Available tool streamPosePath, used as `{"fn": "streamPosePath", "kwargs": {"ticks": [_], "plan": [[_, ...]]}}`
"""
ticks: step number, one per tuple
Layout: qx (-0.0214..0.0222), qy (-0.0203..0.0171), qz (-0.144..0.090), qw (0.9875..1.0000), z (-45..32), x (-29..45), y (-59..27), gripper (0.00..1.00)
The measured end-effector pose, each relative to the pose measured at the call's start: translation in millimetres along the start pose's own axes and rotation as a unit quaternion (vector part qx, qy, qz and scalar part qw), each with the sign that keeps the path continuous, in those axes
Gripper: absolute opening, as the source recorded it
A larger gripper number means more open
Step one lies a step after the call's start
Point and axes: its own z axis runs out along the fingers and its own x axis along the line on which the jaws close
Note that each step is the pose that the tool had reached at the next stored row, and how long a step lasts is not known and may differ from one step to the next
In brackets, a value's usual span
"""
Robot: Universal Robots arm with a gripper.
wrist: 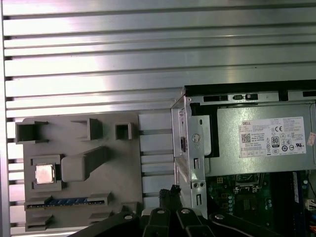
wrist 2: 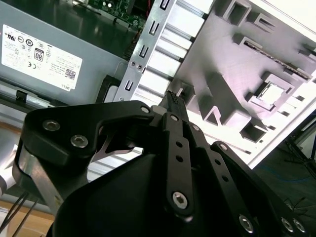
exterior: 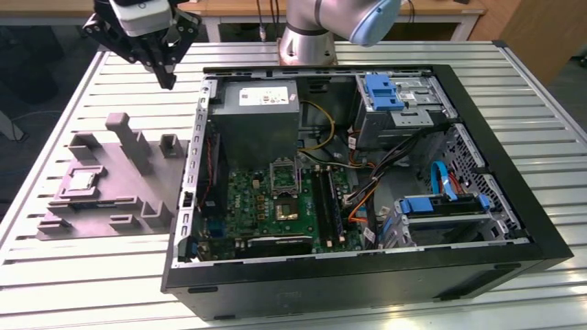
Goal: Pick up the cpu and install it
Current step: 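Reach for the cpu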
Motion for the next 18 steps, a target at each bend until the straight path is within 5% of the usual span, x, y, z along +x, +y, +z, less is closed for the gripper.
{"fn": "streamPosePath", "kwargs": {"ticks": [18], "plan": [[0.0,0.0,0.0,1.0,0.8,3.3,-0.3,0.11]]}}
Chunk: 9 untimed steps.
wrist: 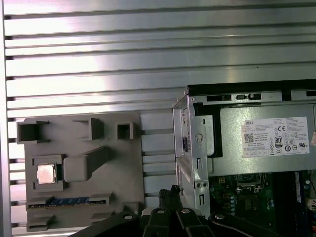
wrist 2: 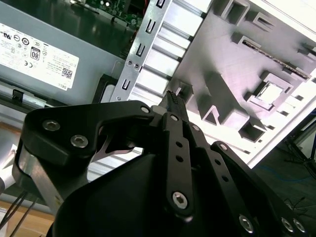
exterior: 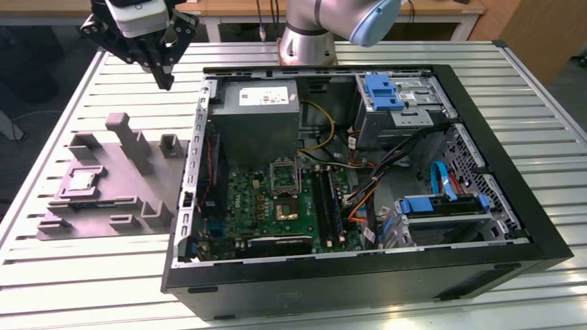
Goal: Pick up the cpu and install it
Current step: 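Reach for the cpu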
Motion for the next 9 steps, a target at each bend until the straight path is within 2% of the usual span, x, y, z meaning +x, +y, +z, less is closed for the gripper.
{"fn": "streamPosePath", "kwargs": {"ticks": [2,3,4,9], "plan": [[0.0,0.0,0.0,1.0,0.1,0.6,0.0,0.11],[0.0,0.0,0.0,1.0,0.0,3.1,-0.2,0.11],[0.0,0.0,0.0,1.0,-0.2,10.4,-0.8,0.11],[0.0,0.0,0.0,1.0,-0.2,11.5,-0.9,0.11]]}}
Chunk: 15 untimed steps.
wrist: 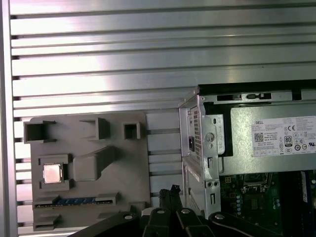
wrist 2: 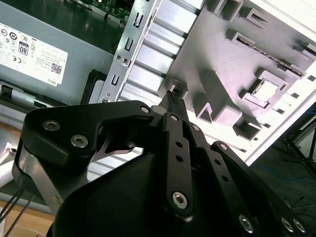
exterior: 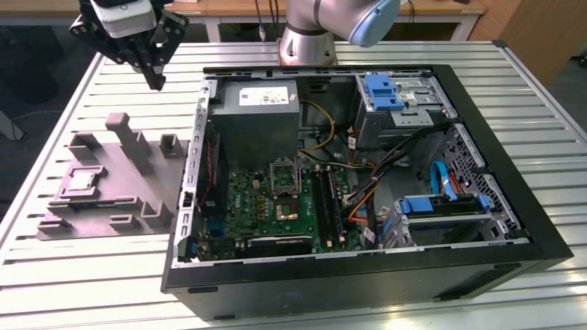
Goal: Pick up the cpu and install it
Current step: 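Reach for the cpu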
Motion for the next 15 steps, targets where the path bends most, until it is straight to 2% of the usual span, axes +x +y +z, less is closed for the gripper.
{"fn": "streamPosePath", "kwargs": {"ticks": [15], "plan": [[0.0,0.0,0.0,1.0,-0.1,4.4,-0.3,0.11]]}}
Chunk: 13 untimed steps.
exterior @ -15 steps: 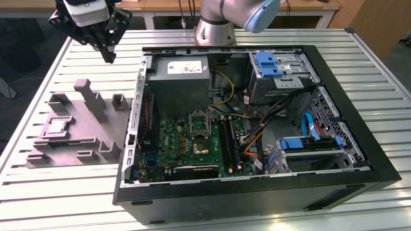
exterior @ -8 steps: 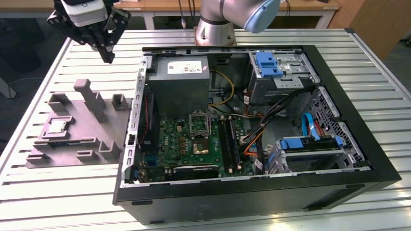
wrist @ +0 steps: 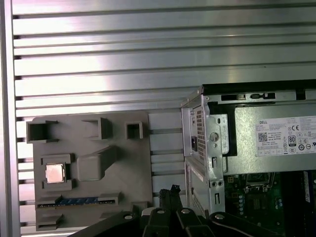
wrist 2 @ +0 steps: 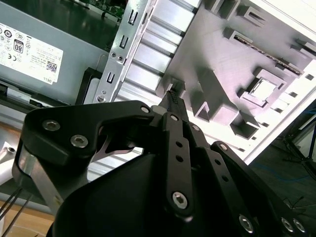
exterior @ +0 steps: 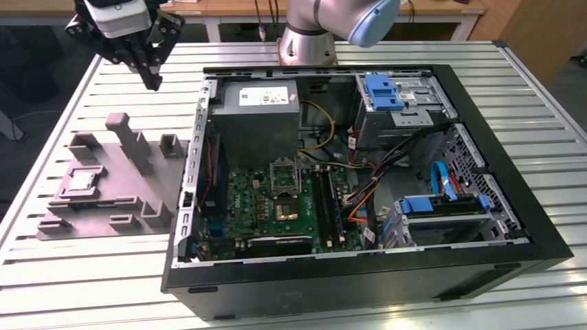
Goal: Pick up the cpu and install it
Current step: 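Reach for the cpu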
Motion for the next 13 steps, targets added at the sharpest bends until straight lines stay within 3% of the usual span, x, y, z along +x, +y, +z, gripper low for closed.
{"fn": "streamPosePath", "kwargs": {"ticks": [5,7,13], "plan": [[0.0,0.0,0.0,1.0,0.0,1.0,-0.1,0.11],[0.0,0.0,0.0,1.0,-0.1,6.9,-0.5,0.11],[0.0,0.0,0.0,1.0,-0.1,8.0,-0.6,0.11]]}}
